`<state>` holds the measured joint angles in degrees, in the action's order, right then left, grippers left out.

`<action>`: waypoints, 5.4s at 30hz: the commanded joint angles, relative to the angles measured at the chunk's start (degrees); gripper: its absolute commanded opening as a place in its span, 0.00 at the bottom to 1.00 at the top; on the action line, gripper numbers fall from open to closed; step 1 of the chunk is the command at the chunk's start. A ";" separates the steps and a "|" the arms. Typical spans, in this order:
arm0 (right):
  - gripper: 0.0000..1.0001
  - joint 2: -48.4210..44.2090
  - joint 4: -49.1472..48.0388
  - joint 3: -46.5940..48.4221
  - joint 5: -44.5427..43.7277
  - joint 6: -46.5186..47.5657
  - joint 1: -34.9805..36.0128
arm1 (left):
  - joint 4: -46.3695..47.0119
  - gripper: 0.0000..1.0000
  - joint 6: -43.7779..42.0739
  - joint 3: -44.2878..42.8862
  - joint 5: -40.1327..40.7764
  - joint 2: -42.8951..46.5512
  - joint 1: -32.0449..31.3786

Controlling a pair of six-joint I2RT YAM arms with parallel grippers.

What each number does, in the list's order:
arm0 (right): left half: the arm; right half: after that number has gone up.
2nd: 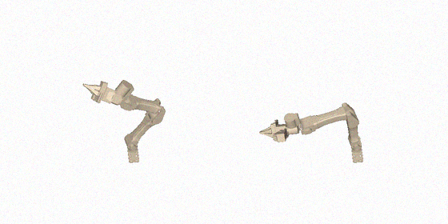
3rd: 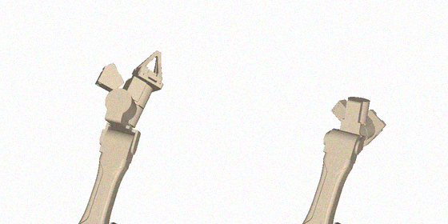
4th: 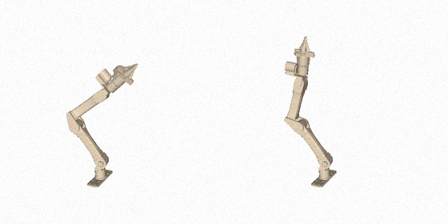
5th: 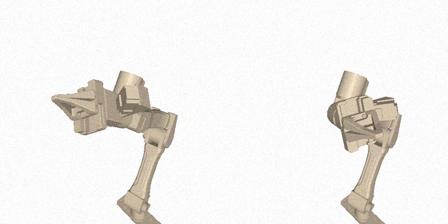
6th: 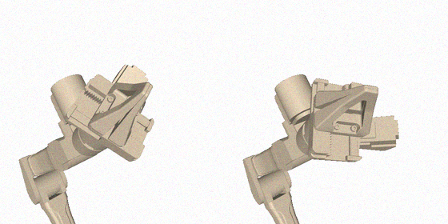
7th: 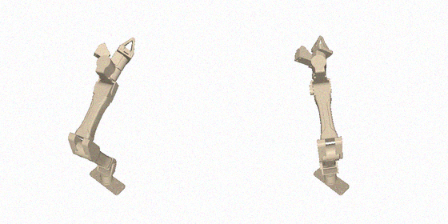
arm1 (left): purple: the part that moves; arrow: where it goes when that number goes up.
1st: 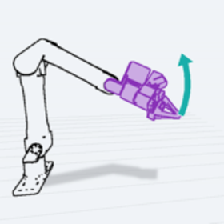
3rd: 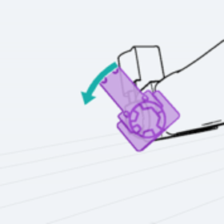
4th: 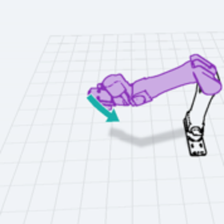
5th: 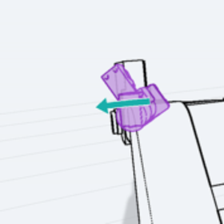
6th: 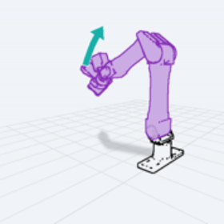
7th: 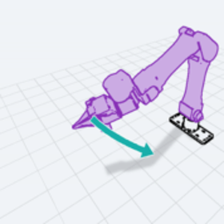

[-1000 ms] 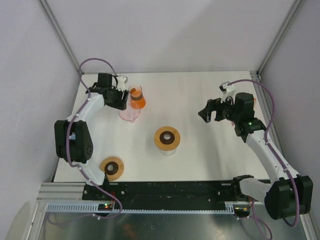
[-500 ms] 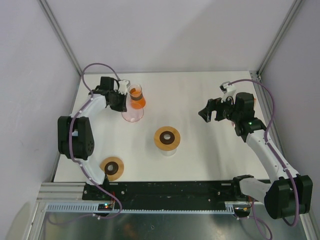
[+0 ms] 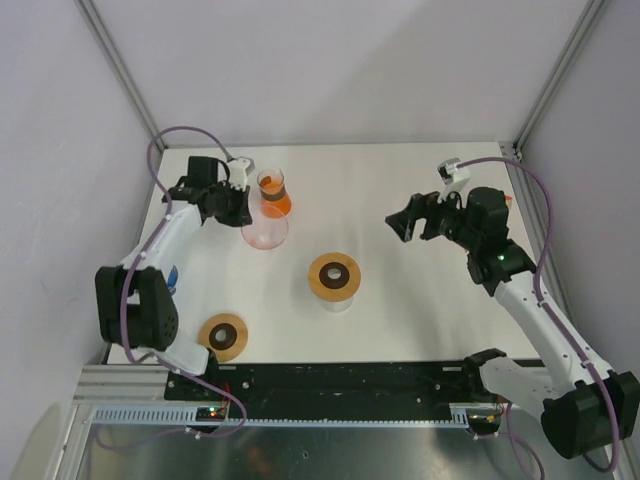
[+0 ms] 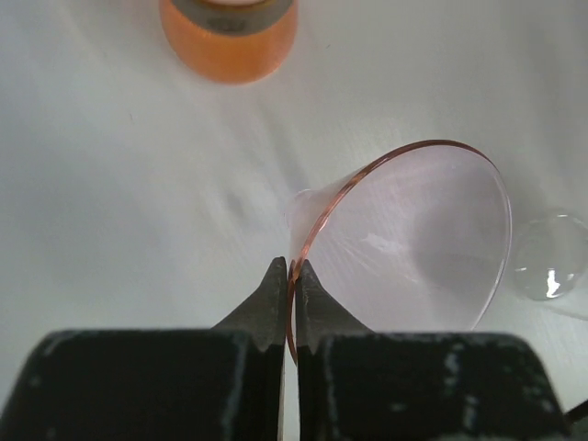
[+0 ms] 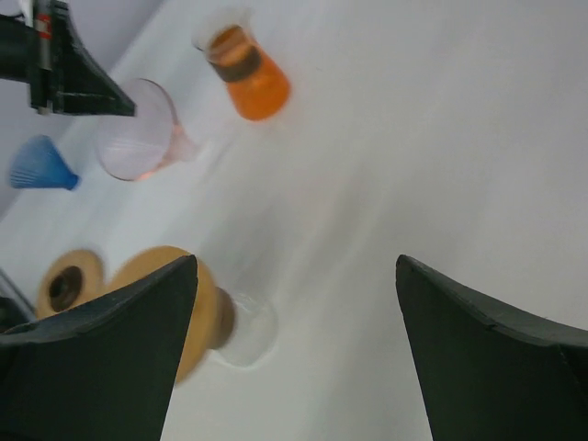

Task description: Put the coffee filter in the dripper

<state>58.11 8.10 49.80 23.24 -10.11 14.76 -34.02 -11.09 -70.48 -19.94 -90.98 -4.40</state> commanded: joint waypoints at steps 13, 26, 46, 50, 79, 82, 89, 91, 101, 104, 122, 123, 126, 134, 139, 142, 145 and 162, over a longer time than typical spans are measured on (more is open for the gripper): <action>0.86 21.14 11.18 34.30 -28.34 -3.86 33.50 | -3.75 0.00 22.34 -6.37 -9.23 18.65 -8.13; 0.54 34.57 26.92 48.34 -37.32 -1.48 36.43 | -5.83 0.00 22.88 -10.95 -8.60 17.46 -13.81; 0.00 32.69 34.42 49.96 -15.91 -2.64 24.25 | -6.24 0.88 12.88 -19.15 -6.27 17.83 -14.40; 0.00 30.65 40.06 52.00 -8.97 -1.53 21.34 | -6.24 0.97 10.13 -20.55 -5.67 17.24 -14.40; 0.00 30.10 43.30 44.12 -2.62 -1.94 25.69 | -14.68 0.68 -9.68 -14.90 -21.95 20.41 -21.70; 0.00 31.33 43.21 44.17 -2.02 -1.66 25.42 | -18.22 0.69 -22.95 -15.21 -25.71 20.83 -21.70; 0.00 31.80 43.07 44.22 -1.76 -1.55 25.23 | -30.66 0.73 -54.53 -16.95 -35.51 19.88 -21.91; 0.00 31.98 43.01 44.26 -1.79 -1.64 25.23 | -34.36 0.74 -62.62 -17.01 -36.66 19.04 -22.37; 0.00 32.27 42.25 43.52 -1.82 -1.86 25.12 | -41.11 0.77 -78.76 -15.32 -35.70 16.97 -25.11; 0.00 32.47 42.49 43.50 -1.87 -1.66 24.82 | -40.94 0.75 -79.42 -14.94 -35.23 16.41 -25.44; 0.00 33.11 42.41 43.31 0.05 -0.25 24.50 | -36.23 0.49 -79.30 -11.15 -29.00 13.42 -29.45; 0.00 33.03 42.20 43.07 0.14 -0.26 24.51 | -36.04 0.47 -79.01 -11.07 -27.91 13.26 -29.92; 0.00 32.85 41.52 42.37 0.17 -0.45 24.46 | -35.72 0.38 -78.44 -10.44 -25.18 13.05 -30.84; 0.00 32.68 41.30 42.76 -0.43 -0.27 24.29 | -35.59 0.23 -77.88 -10.68 -24.77 12.94 -31.65; 0.00 32.90 42.33 43.27 -1.17 0.01 24.30 | -35.65 0.16 -77.71 -10.34 -25.04 12.79 -31.67; 0.00 32.61 42.24 42.68 -1.47 0.11 24.30 | -35.53 0.15 -77.91 -9.53 -25.32 12.77 -31.69; 0.00 32.58 41.43 42.11 -1.01 -0.02 24.34 | -35.46 0.12 -77.97 -9.06 -24.82 12.79 -31.72; 0.00 32.38 38.21 37.36 -1.84 1.65 25.19 | -33.83 0.00 -77.94 -3.52 -21.60 12.81 -31.72</action>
<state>90.04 48.77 89.23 21.93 -9.06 39.35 -64.58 -90.61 -78.15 -46.24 -75.68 -36.14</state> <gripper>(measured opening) 0.069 0.207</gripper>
